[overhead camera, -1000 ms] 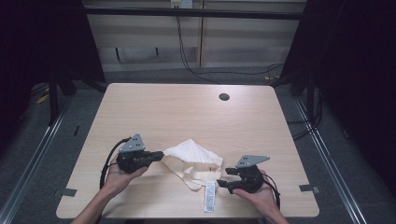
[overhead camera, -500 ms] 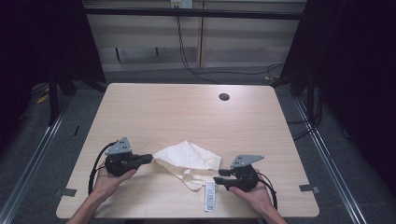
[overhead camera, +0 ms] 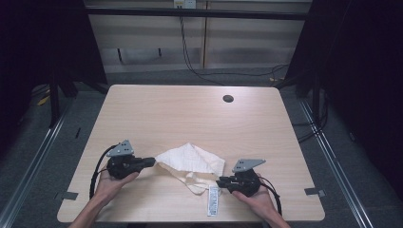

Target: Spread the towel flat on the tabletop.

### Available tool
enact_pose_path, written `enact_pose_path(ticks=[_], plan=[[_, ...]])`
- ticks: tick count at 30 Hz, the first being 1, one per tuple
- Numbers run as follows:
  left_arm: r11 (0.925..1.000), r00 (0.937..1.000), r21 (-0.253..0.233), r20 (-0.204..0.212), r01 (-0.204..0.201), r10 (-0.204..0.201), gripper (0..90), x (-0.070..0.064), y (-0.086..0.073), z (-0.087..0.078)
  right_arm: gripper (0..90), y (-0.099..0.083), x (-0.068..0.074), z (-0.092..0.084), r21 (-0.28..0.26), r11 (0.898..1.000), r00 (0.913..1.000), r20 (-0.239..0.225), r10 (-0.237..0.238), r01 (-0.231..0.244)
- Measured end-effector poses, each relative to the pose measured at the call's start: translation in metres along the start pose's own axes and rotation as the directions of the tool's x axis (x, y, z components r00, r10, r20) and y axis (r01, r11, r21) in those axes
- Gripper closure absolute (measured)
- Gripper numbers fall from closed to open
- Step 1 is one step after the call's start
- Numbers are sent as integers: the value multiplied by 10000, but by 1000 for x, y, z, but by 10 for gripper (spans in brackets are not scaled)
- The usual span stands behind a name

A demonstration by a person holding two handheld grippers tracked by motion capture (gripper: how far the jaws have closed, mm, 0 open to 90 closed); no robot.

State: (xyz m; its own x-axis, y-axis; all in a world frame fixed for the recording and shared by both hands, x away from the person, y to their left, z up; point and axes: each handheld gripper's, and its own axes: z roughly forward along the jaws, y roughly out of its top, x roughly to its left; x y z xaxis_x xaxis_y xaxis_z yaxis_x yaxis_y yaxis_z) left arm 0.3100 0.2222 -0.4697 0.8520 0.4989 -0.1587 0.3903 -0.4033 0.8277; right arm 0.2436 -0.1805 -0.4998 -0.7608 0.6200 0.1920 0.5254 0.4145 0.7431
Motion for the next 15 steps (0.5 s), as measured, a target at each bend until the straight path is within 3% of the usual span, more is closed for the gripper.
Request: enact_pose_path(ticks=[7,10,15], plan=[[9993,9993,-206,225,302,-297,881,3,4,2,883,7,-4,-11,-429,9991,9999,-157,-1,-6],[9998,9995,-187,298,117,-112,881,-1,9,4,885,11,-8,-18,-636,9979,9993,-363,51,-74],[9989,9993,-432,336,175,-161,881,-1,15,3,886,18,-13,-32,-1097,9935,9986,-448,264,-312]])
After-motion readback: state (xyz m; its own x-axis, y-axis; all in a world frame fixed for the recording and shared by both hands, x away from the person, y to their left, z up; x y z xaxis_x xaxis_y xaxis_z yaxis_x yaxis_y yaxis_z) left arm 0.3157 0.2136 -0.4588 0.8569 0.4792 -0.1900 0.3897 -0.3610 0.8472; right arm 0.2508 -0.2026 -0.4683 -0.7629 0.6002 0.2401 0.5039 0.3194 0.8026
